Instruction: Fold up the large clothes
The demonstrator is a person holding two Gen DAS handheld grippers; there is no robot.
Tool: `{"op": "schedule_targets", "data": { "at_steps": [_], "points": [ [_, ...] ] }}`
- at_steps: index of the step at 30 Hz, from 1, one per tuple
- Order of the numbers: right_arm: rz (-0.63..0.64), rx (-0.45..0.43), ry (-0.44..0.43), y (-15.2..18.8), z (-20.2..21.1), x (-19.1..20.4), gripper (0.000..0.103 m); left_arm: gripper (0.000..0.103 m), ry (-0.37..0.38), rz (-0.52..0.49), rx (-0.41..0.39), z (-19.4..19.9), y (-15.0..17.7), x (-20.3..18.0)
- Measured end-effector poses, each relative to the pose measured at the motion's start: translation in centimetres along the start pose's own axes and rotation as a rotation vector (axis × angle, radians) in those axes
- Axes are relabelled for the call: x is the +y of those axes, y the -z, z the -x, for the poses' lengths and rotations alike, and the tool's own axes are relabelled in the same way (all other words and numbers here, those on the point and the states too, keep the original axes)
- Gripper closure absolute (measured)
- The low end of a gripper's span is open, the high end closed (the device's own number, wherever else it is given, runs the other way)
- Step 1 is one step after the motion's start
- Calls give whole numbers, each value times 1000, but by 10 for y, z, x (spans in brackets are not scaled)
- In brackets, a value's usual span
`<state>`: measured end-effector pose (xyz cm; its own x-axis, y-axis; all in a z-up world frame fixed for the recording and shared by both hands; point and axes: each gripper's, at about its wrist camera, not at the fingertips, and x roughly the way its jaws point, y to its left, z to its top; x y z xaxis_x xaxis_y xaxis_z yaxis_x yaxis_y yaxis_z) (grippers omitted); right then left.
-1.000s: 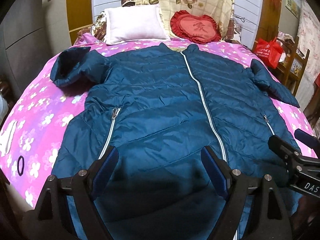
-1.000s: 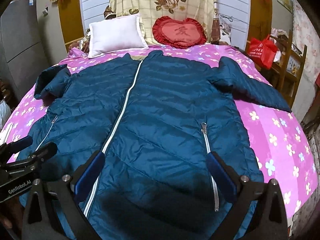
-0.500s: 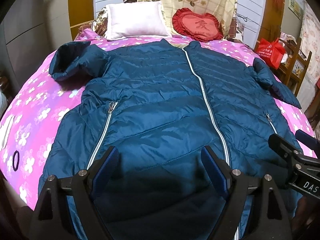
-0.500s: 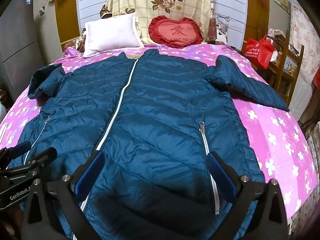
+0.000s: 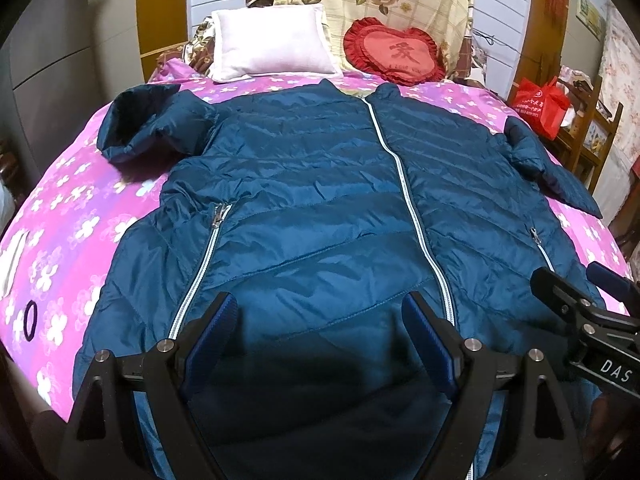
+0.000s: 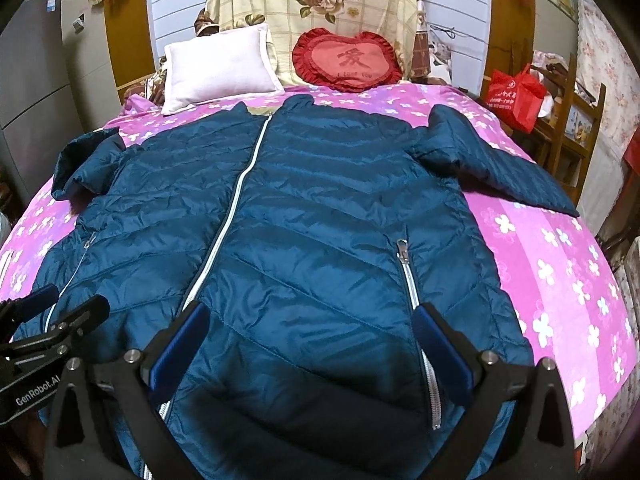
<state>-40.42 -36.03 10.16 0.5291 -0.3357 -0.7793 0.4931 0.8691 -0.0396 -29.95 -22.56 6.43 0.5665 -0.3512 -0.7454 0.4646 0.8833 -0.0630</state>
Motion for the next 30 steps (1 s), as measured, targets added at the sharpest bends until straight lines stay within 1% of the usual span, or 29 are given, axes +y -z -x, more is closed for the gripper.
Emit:
{"op": "schedule_targets", "data": {
  "at_steps": [21, 30],
  "points": [
    [-11, 15, -5, 0, -5, -1, 0, 36, -15, -5, -7, -1, 2, -3],
    [-13, 15, -5, 0, -6, -2, 0, 36, -17, 2, -11, -2, -7, 2]
  ]
}}
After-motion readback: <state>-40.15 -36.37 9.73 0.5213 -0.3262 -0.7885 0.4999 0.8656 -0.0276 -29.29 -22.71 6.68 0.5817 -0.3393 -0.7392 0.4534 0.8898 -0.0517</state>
